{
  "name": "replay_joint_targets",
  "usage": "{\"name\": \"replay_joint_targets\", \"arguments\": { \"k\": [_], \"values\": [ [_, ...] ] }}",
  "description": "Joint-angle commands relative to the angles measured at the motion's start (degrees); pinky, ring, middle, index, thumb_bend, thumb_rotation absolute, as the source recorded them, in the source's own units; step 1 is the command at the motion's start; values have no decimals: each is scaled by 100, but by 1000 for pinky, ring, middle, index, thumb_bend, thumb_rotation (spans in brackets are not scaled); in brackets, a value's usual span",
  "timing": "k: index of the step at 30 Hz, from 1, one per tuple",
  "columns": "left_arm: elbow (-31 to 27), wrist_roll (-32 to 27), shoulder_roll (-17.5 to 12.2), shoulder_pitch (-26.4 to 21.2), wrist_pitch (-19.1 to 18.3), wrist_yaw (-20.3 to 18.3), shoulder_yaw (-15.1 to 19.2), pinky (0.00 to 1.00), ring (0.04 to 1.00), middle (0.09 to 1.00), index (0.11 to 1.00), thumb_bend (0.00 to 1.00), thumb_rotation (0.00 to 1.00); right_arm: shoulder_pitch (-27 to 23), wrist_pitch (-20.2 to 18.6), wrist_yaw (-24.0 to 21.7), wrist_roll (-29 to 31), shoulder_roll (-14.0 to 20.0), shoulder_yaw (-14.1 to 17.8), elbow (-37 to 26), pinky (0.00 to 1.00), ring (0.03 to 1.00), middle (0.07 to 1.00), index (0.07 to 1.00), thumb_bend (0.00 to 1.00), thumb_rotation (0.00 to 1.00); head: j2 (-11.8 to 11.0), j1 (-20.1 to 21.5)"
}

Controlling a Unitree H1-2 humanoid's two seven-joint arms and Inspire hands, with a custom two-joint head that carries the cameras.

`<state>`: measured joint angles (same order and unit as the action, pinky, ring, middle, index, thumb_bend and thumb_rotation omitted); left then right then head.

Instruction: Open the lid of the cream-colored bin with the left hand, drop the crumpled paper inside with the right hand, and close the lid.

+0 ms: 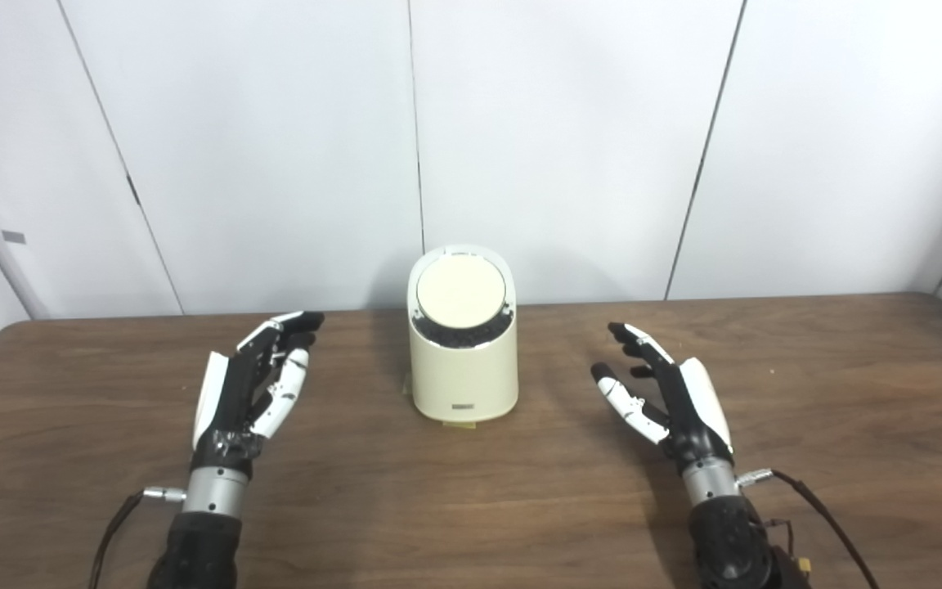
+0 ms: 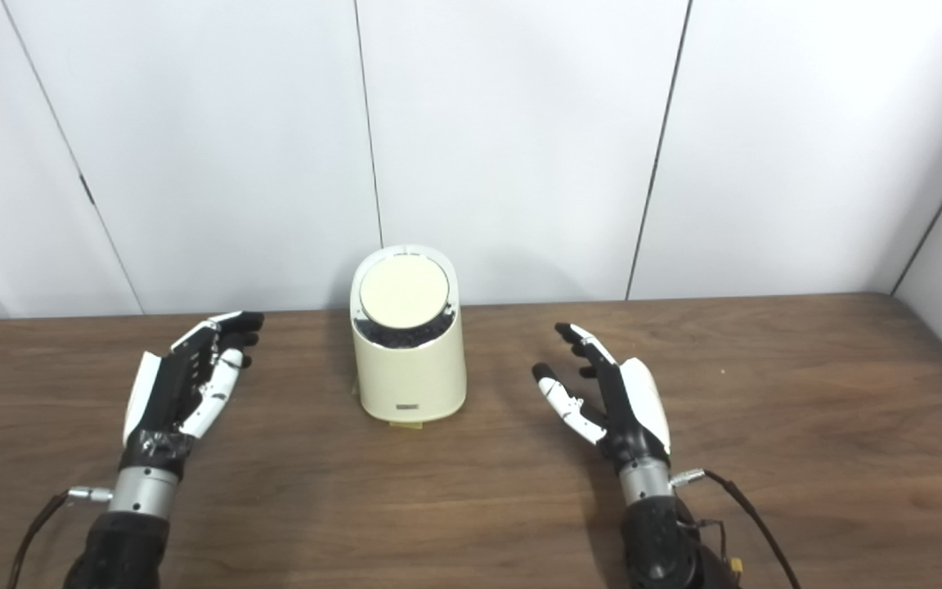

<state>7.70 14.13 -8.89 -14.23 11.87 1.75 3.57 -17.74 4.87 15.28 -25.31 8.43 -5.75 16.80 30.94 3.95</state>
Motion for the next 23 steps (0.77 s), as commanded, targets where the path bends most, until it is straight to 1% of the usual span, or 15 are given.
{"name": "replay_joint_targets", "arguments": {
  "k": [1, 5, 6, 8, 9, 11, 15, 19, 21, 23],
  "values": [
    [45, 124, -142, -133, 336, 173, -23, 660, 748, 761, 747, 152, 538, -186, 151, 61, -15, 52, 47, -107, 709, 822, 837, 819, 223, 631, 1, 8],
    [410, 271, -196, -177, 716, 421, -37, 619, 710, 727, 714, 152, 436, -210, 159, 90, -53, 55, 39, -57, 692, 801, 816, 799, 229, 573, 4, 47],
    [528, 267, -205, -199, 791, 457, -41, 607, 699, 718, 705, 154, 419, -218, 149, 78, -38, 52, 45, -49, 682, 791, 810, 797, 227, 572, 0, 47],
    [754, 248, -230, -234, 912, 495, -57, 600, 691, 711, 696, 162, 402, -234, 181, 111, -22, 37, 64, -6, 628, 739, 771, 769, 238, 551, 0, 47],
    [833, 259, -243, -250, 909, 497, -72, 599, 690, 711, 694, 163, 401, -242, 207, 115, 50, 12, 100, 19, 611, 722, 756, 757, 246, 537, -8, 51],
    [983, 272, -265, -284, 959, 507, -112, 591, 687, 709, 694, 175, 430, -264, 276, 111, 135, 3, 134, 89, 563, 676, 713, 724, 270, 445, -13, 40],
    [1152, 216, -281, -309, 1051, 494, -195, 593, 683, 706, 691, 194, 431, -289, 296, 88, 205, 5, 153, 153, 533, 646, 685, 697, 290, 348, -29, 25],
    [1210, 197, -292, -327, 1095, 501, -243, 595, 680, 706, 691, 217, 489, -302, 286, 79, 199, 19, 132, 179, 532, 645, 683, 695, 298, 366, -30, 20],
    [1223, 190, -309, -335, 1109, 479, -269, 597, 683, 709, 695, 219, 501, -307, 287, 77, 201, 19, 128, 180, 526, 639, 679, 692, 298, 351, -33, 9],
    [1176, 214, -326, -323, 1034, 438, -305, 605, 690, 718, 701, 230, 535, -304, 217, 51, 173, 25, 113, 146, 531, 643, 681, 693, 301, 358, -32, -2]
  ]
}}
